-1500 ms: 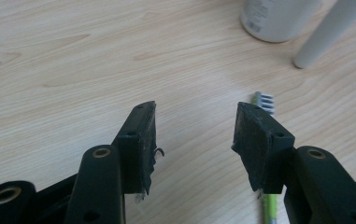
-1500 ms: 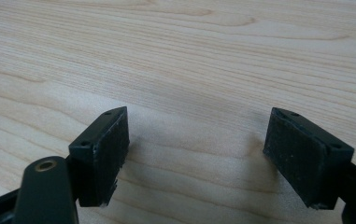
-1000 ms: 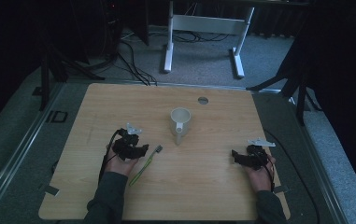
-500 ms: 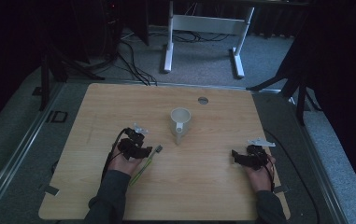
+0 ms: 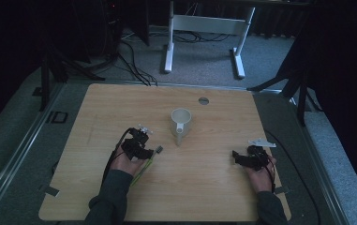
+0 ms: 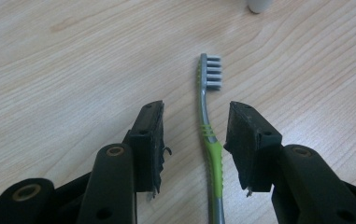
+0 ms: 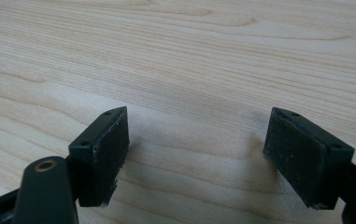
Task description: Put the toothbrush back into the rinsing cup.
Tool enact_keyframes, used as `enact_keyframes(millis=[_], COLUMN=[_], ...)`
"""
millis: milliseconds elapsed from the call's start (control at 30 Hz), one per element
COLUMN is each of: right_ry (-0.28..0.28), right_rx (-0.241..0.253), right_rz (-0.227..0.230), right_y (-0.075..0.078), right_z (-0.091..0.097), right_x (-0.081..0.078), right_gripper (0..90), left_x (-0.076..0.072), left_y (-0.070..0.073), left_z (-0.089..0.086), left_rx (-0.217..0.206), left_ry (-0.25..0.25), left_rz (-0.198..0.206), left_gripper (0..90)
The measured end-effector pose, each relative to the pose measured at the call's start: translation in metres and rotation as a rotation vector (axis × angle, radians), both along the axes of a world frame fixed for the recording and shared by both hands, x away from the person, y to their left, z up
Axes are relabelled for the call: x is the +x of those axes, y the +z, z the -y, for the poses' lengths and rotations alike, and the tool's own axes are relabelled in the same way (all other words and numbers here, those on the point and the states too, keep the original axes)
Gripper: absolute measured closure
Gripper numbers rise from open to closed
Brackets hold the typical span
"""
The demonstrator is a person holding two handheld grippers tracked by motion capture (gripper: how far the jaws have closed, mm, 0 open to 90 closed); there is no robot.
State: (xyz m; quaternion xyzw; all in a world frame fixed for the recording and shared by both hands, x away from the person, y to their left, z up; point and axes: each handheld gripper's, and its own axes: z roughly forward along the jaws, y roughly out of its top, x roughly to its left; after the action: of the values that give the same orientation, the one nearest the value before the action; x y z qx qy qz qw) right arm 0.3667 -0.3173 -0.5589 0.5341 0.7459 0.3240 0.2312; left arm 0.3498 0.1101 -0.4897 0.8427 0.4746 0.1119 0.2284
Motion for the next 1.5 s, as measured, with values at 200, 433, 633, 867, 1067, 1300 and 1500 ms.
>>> enact_keyframes(millis=[200, 433, 633, 867, 1067, 1300, 1500], right_ry=[0.001, 0.001, 0.004, 0.003, 0.004, 0.004, 0.002], right_rx=[-0.001, -0.001, -0.002, -0.002, -0.001, -0.002, -0.001], right_rz=[0.0, 0.0, 0.001, 0.0, 0.001, 0.001, 0.0], right_y=[0.0, 0.0, 0.0, 0.0, 0.0, 0.0, 0.0], right_z=[0.0, 0.0, 0.0, 0.0, 0.0, 0.0, 0.0], right_x=[0.0, 0.0, 0.001, 0.001, 0.001, 0.001, 0.001], right_gripper=[21.6, 21.6, 21.6, 21.6, 21.6, 21.6, 21.6], left_x=[0.002, 0.006, 0.009, 0.011, 0.014, 0.017, 0.02], left_y=[0.003, 0.004, 0.003, 0.006, 0.007, 0.006, 0.007], left_z=[0.003, 0.006, 0.009, 0.011, 0.012, 0.014, 0.014], left_rx=[0.023, 0.04, 0.057, 0.075, 0.079, 0.084, 0.089], left_ry=[-0.004, -0.026, -0.031, -0.041, -0.042, -0.045, -0.047], left_rz=[-0.021, -0.058, -0.074, -0.102, -0.126, -0.159, -0.191], left_gripper=[57.0, 57.4, 59.1, 61.4, 62.1, 62.9, 63.8])
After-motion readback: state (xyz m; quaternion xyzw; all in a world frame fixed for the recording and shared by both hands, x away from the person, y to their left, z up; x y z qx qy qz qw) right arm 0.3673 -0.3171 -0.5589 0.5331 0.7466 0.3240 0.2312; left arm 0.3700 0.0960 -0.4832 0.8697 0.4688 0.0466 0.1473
